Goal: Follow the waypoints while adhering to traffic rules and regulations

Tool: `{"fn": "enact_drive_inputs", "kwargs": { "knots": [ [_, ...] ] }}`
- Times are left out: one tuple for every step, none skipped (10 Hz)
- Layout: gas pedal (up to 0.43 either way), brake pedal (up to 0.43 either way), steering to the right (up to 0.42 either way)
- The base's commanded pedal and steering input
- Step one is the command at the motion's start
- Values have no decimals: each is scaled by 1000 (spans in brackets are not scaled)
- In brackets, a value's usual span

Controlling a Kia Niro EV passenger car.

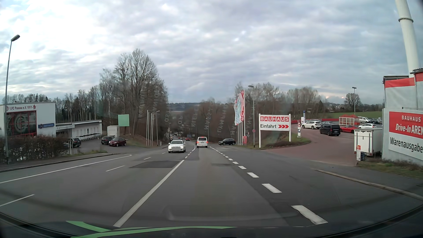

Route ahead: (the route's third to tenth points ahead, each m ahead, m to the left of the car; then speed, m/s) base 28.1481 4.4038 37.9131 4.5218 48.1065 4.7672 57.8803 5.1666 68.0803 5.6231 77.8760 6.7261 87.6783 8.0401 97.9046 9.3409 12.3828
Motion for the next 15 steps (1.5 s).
{"fn": "enact_drive_inputs", "kwargs": {
  "knots": [
    [0, 140, 0],
    [0, 140, -1],
    [0, 140, -1],
    [0, 140, -3],
    [0, 140, -7],
    [0, 140, -8],
    [0, 140, -8],
    [0, 140, -8],
    [0, 140, -8],
    [0, 140, -8],
    [0, 140, -8],
    [0, 140, -8],
    [0, 140, -8],
    [0, 140, -8],
    [0, 140, -8]
  ]
}}
